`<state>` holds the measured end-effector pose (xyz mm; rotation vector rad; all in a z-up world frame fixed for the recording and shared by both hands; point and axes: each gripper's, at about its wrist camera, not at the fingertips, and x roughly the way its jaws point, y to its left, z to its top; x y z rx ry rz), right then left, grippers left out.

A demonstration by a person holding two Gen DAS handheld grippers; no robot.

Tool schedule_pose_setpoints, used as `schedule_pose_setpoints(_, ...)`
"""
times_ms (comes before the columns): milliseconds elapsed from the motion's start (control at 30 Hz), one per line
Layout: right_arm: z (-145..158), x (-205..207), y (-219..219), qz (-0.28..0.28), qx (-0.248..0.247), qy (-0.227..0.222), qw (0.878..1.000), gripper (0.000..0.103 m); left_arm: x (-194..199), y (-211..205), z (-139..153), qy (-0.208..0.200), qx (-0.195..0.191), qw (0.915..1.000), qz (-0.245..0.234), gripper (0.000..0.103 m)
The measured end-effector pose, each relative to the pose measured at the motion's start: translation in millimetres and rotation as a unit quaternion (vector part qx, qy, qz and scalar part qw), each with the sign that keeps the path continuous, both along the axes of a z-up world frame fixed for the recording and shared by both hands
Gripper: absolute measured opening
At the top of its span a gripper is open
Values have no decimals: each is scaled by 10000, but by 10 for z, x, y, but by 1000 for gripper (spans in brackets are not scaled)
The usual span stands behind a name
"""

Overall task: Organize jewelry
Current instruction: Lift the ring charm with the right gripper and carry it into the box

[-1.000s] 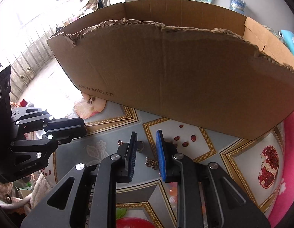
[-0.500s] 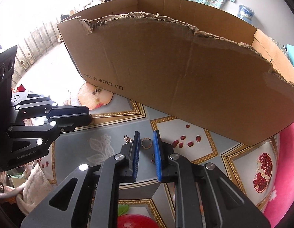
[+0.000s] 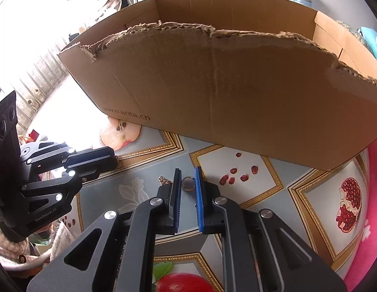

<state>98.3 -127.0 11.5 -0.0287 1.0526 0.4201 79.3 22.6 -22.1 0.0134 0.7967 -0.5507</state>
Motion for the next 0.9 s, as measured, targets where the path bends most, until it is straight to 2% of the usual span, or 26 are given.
schedule_pose_setpoints(200,162,-10,-157,-206,251,-213,9992,11,7,29,18,-8,-25,10000,70,9)
schedule_pose_setpoints(400,424,-173,-282,-281,422,-619,9968,11,-94,44,207,-304,-159,9994,38,9)
schedule_pose_setpoints(567,707,-290,-418,-292,789,-972,9917,11,-232,60,545,-702,-386,9968,-74,9)
schedule_pose_setpoints(733,1070,-282,-549,-188,1197,-1407,9826,11,-237,29,1053,-1027,-818,9910,-270,9)
schedule_pose_setpoints(800,1204,-199,-572,-167,1318,-1534,9792,11,-169,-15,1242,-1133,-955,9883,-368,9)
schedule_pose_setpoints(900,1342,-16,-605,-181,1366,-1594,9776,11,47,-107,1427,-1076,-1203,9858,-461,9)
